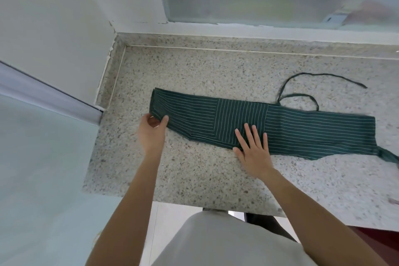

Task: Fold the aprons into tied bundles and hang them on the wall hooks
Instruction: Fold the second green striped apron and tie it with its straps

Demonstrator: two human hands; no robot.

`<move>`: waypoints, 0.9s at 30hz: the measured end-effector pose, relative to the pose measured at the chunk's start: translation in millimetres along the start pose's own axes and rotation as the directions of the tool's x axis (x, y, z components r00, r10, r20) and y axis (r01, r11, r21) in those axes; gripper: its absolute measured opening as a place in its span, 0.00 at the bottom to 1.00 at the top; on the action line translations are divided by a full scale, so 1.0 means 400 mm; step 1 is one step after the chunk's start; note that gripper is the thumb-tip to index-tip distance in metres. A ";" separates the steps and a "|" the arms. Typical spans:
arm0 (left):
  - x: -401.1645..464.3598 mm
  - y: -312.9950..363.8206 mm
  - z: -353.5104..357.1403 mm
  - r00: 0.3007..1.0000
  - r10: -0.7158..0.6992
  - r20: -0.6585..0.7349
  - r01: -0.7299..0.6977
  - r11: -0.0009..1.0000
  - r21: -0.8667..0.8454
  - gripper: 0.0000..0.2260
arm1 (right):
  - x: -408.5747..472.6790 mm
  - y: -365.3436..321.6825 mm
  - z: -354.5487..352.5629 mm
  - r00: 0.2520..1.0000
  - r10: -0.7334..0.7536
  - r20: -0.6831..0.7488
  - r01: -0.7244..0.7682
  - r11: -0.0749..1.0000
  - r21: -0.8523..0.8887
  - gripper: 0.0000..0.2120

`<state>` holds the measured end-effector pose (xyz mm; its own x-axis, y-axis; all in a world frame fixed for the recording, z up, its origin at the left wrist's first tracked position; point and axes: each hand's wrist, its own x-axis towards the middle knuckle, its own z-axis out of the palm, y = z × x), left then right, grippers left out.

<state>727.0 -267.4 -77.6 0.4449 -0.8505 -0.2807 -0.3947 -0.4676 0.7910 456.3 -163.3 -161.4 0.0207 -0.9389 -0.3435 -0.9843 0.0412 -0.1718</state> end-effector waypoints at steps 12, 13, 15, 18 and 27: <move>-0.446 0.336 0.417 0.586 0.712 0.387 -0.651 0.698 -0.299 0.09 | -0.227 0.265 -0.147 0.785 0.535 -0.311 -0.156 0.657 0.737 0.15; -0.475 0.320 0.466 0.532 0.715 0.454 -0.685 0.678 -0.265 0.09 | -0.243 0.299 -0.151 0.763 0.570 -0.303 -0.203 0.657 0.726 0.15; -0.541 0.275 0.567 0.444 0.667 0.599 -0.729 0.657 -0.192 0.08 | -0.276 0.381 -0.148 0.738 0.626 -0.254 -0.304 0.643 0.703 0.15; -0.575 0.194 0.663 0.394 0.530 0.751 -0.770 0.637 -0.045 0.08 | -0.285 0.463 -0.143 0.723 0.668 -0.176 -0.402 0.615 0.679 0.16; -0.512 0.135 0.632 0.321 0.381 0.867 -0.853 0.513 0.090 0.23 | -0.158 0.528 -0.187 0.798 0.603 0.013 -0.454 0.586 0.671 0.21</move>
<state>411.3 -179.6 -114.7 -0.7048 -0.6600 -0.2601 -0.6548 0.4640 0.5967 233.8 -120.9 -106.9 -0.5747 -0.7197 -0.3896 -0.4689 0.6797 -0.5640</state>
